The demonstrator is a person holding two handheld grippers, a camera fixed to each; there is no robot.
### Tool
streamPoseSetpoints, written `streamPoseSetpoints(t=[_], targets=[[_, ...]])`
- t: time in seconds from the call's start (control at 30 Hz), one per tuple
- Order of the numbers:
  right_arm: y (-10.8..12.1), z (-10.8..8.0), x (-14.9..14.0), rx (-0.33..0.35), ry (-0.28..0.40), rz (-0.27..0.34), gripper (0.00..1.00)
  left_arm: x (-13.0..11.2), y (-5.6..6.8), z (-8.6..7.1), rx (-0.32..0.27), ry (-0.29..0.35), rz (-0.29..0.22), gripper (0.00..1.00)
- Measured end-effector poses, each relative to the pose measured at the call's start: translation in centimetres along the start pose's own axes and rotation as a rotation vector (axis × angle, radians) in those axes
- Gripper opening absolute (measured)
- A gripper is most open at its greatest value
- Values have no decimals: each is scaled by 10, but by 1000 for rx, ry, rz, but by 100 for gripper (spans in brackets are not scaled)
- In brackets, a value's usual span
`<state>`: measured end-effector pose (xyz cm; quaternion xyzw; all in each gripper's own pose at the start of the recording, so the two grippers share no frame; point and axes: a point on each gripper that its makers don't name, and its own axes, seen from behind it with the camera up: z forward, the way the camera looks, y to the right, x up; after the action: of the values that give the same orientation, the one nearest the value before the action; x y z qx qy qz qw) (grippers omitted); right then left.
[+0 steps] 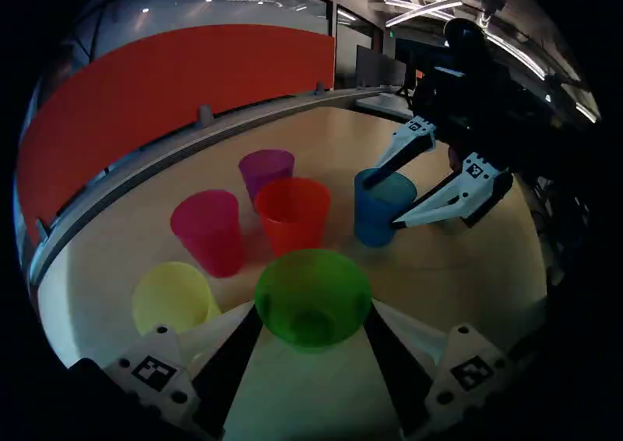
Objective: Pour water
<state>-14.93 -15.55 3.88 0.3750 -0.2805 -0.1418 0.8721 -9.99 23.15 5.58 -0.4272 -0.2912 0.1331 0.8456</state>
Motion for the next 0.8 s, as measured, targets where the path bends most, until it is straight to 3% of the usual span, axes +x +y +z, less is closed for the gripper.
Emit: streamPoseSetpoints(t=[0.4,0.8], targets=[[-12,-21,21,8,37,-8,90,23,11,-24,-5,52,14,86],[-30,-56,54,-6,111,-10,90,55,28,-69,25,146,24,86]])
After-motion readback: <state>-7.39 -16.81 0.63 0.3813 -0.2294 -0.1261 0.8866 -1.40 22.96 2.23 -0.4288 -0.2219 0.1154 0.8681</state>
